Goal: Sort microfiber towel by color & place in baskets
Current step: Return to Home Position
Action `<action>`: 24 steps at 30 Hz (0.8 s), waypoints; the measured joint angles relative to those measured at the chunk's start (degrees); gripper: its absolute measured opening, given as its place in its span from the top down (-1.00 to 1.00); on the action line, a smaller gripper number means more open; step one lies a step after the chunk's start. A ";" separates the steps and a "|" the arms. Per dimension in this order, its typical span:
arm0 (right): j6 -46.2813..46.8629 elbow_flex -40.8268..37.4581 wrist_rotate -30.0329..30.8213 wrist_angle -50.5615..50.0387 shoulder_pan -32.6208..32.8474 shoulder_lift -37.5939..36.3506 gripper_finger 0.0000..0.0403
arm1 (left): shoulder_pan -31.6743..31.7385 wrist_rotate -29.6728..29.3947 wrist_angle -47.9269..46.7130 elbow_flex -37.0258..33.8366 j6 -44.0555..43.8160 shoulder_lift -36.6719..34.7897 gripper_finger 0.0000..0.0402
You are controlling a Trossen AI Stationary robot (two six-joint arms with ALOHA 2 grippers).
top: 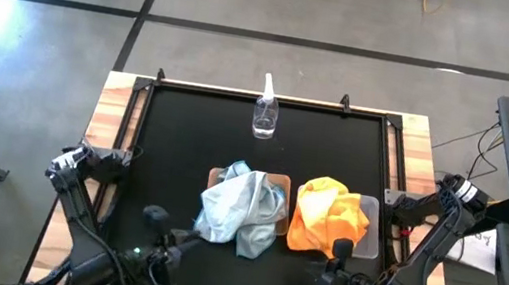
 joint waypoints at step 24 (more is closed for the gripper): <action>-10.93 -29.84 -2.28 37.05 -0.15 -20.95 0.66 | -5.49 -1.54 23.15 -51.10 -24.64 -28.28 0.61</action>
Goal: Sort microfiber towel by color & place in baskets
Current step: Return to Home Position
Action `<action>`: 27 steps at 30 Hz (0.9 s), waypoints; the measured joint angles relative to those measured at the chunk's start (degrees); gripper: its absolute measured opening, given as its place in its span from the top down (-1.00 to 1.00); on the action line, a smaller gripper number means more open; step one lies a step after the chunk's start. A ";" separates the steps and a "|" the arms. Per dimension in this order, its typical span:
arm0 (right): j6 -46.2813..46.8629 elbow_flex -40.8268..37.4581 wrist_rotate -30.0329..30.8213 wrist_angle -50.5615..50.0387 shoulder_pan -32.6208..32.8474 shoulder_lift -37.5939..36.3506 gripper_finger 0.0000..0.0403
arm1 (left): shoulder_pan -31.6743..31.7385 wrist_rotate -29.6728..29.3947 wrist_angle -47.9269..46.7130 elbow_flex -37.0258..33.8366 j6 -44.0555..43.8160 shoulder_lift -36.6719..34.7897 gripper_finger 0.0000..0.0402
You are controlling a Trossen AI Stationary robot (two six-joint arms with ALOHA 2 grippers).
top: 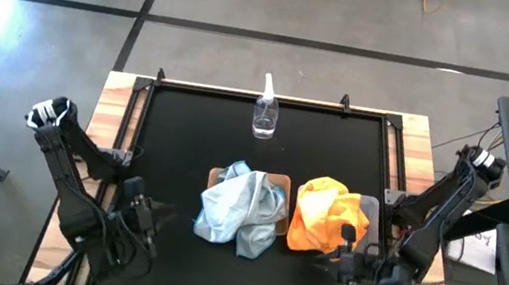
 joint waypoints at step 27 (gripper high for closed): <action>-22.40 -18.28 -24.91 32.78 -0.98 -11.65 0.66 | -1.36 21.72 80.28 -37.32 61.07 -19.67 0.61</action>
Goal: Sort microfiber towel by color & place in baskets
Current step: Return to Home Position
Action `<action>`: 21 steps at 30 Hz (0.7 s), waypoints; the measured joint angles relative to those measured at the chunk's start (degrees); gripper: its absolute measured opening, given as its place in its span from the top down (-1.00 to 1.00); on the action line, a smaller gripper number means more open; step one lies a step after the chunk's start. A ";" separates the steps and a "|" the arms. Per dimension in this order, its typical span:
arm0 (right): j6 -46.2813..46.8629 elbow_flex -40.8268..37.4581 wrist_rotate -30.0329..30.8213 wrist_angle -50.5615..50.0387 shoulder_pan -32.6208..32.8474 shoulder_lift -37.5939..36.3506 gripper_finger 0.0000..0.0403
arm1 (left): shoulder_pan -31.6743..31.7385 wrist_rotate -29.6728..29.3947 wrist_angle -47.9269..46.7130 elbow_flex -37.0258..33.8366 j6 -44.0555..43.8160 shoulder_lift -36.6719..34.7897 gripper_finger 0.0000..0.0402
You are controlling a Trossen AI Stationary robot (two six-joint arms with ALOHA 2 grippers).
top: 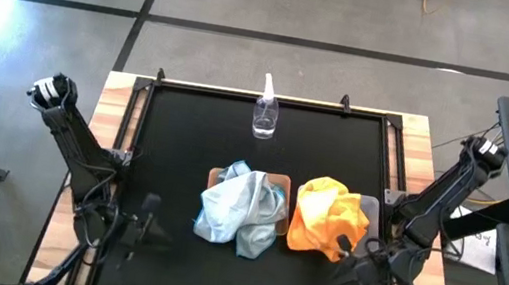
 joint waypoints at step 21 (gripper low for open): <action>0.95 -16.81 1.54 8.32 -1.73 -16.14 0.66 | 0.00 2.43 4.09 -6.28 0.00 -0.14 0.61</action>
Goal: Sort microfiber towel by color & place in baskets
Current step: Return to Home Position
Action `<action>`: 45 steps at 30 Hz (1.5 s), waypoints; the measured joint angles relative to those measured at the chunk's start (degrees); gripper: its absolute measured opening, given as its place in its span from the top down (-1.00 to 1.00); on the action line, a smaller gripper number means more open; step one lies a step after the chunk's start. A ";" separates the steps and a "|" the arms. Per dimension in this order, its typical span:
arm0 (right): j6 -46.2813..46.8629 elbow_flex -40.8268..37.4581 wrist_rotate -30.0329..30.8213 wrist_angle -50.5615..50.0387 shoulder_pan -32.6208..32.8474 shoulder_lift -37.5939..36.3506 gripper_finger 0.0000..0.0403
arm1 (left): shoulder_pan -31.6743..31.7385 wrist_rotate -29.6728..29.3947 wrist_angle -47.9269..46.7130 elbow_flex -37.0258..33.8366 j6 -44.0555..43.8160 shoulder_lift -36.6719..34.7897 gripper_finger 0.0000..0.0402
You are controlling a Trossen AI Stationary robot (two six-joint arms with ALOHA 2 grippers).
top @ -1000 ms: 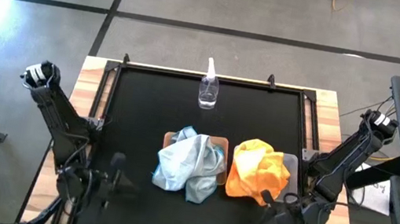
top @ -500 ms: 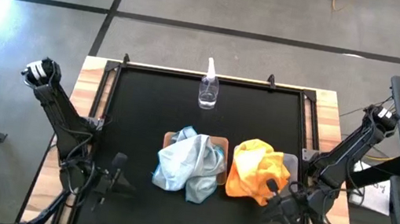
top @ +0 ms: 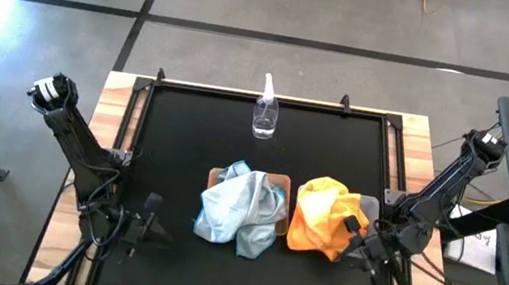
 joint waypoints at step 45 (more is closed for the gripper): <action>-16.41 -12.29 3.23 8.17 0.04 -27.89 0.66 | 0.00 -0.02 -0.02 -0.26 -0.59 0.00 0.61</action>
